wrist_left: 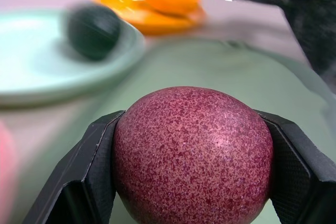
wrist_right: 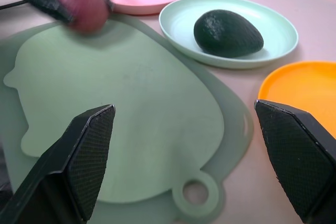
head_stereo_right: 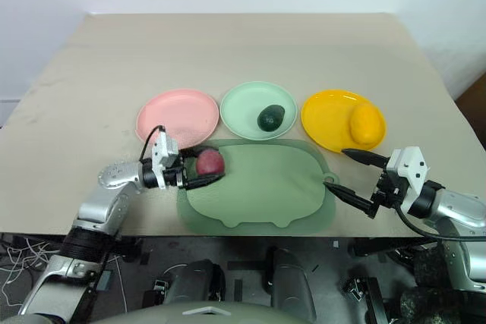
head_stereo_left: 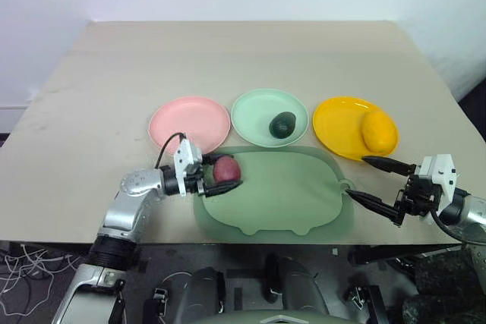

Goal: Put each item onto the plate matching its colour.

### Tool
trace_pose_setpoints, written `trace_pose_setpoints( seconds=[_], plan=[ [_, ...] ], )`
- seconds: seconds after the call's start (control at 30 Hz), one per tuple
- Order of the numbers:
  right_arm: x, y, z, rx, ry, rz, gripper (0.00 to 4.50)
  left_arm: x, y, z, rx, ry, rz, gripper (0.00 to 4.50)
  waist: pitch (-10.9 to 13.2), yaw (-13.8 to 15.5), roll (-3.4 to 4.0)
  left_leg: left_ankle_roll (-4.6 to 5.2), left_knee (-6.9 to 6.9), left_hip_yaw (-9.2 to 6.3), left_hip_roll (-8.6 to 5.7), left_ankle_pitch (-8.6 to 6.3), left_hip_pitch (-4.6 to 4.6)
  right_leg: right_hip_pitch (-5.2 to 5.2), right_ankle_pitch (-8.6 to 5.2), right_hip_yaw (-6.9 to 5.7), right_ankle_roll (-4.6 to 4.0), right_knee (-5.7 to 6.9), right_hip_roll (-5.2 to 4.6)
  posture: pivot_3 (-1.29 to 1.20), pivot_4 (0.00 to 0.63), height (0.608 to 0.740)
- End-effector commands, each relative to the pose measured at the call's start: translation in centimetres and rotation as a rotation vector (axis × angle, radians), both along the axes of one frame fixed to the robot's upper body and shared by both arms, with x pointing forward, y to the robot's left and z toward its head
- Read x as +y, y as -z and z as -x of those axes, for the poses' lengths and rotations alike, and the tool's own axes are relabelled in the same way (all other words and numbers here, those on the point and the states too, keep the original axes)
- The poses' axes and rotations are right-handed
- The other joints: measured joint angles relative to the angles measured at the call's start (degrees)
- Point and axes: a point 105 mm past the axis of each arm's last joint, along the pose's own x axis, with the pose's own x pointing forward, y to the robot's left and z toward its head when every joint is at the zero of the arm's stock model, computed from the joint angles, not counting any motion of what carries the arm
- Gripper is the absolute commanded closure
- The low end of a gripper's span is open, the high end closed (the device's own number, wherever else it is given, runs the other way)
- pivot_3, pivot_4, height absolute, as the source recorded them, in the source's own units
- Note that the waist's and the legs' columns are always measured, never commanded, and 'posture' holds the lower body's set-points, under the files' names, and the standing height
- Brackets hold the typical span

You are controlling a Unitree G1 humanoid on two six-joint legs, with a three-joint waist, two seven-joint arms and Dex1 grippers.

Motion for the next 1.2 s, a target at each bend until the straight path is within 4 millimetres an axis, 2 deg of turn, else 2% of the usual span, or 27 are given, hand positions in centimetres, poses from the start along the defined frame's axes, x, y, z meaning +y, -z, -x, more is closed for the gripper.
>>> trace_pose_setpoints(
  seconds=[0.03, 0.07, 0.1, 0.23, 0.4, 0.5, 0.57, 0.63, 0.9, 1.03, 1.2],
  plan=[
    [0.1, -0.5, -0.2, -0.02, -0.01, 0.005, 0.0, 1.8, -4.2, -2.4, -0.117, -0.117, 0.065, 1.17, 0.0, 0.1, -0.02, 0.0, 0.02, -0.01, -0.01, 0.0, 0.0, 0.02, 0.0, -0.01, 0.0, 0.0, 0.0, 0.0, 0.15, 0.737],
    [0.2, -0.5, -0.3, -0.021, -0.011, 0.004, 0.0, 2.3, -4.4, -2.9, -0.126, -0.141, 0.062, 1.17, 0.0, 0.0, -0.02, 0.0, 0.03, -0.02, -0.01, 0.0, -0.01, 0.02, 0.0, -0.02, 0.01, -0.01, -0.01, 0.0, 0.15, 0.737],
    [0.3, -0.6, -0.4, -0.023, -0.016, -0.003, 0.0, 3.5, -4.5, -4.1, -0.172, -0.221, 0.03, 1.17, 0.0, 0.0, -0.01, 0.0, 0.03, -0.01, -0.03, 0.0, 0.01, 0.04, 0.01, -0.02, 0.01, -0.01, 0.0, 0.0, 0.15, 0.737],
    [0.7, -1.0, -1.0, -0.049, -0.02, -0.034, 0.0, 7.0, -3.1, -7.3, -0.176, -0.416, -0.038, 1.17, 0.0, -0.2, -0.01, 0.0, -0.02, 0.03, -0.02, 0.0, 0.05, 0.18, 0.0, -0.03, 0.0, -0.01, 0.04, 0.0, 0.15, 0.737],
    [1.0, -0.8, -1.3, -0.053, -0.026, -0.04, 0.0, 8.7, -0.9, -9.4, -0.181, -0.548, -0.121, 1.17, 0.0, 0.0, -0.06, -0.01, 0.02, 0.13, -0.02, 0.01, 0.1, 0.14, 0.01, -0.12, 0.0, -0.04, 0.03, 0.0, 0.15, 0.737],
    [1.2, -0.7, -1.4, -0.058, -0.022, -0.042, 0.0, 8.5, -0.6, -10.2, -0.175, -0.583, -0.108, 1.17, 0.0, 0.3, -0.11, -0.02, 0.09, 0.04, -0.05, 0.01, 0.07, 0.21, 0.02, -0.23, 0.0, -0.04, -0.06, 0.0, 0.15, 0.737],
    [1.2, -0.8, -1.5, -0.061, -0.02, -0.046, 0.0, 8.3, -0.8, -10.5, -0.164, -0.588, -0.085, 0.45, 0.0, 0.1, -0.11, -0.01, 0.09, 0.04, -0.08, 0.01, 0.09, 0.24, 0.02, -0.23, 0.01, -0.04, -0.09, 0.0, 0.15, 0.737],
    [1.2, -0.8, -1.5, -0.064, -0.018, -0.046, 0.0, 8.1, -1.3, -10.6, -0.177, -0.576, -0.064, 0.02, 0.0, -0.1, -0.1, -0.01, 0.08, 0.05, -0.08, 0.01, 0.08, 0.22, 0.02, -0.23, 0.01, -0.03, -0.09, 0.0, 0.15, 0.737],
    [1.0, -0.9, -1.4, -0.064, -0.012, -0.042, 0.0, 9.3, -5.3, -10.0, -0.257, -0.53, 0.041, 0.02, 0.0, -0.1, -0.11, -0.03, 0.07, 0.05, -0.06, 0.02, 0.09, 0.21, 0.02, -0.24, 0.01, -0.01, -0.07, 0.0, 0.15, 0.737],
    [0.7, -1.0, -1.3, -0.062, -0.01, -0.038, 0.0, 10.6, -7.7, -8.3, -0.327, -0.49, 0.049, 0.02, 0.0, -0.2, -0.11, -0.03, 0.07, 0.05, -0.05, 0.02, 0.08, 0.19, 0.02, -0.24, 0.01, -0.01, -0.07, 0.0, 0.15, 0.737],
    [0.0, -1.0, -1.3, -0.053, 0.001, -0.027, 0.0, 12.9, -9.4, -4.7, -0.365, -0.457, 0.055, 0.02, 0.0, -0.3, -0.08, -0.05, 0.04, 0.06, -0.01, 0.03, 0.14, 0.19, 0.02, -0.2, 0.0, 0.04, -0.04, 0.0, 0.15, 0.737]
  ],
)
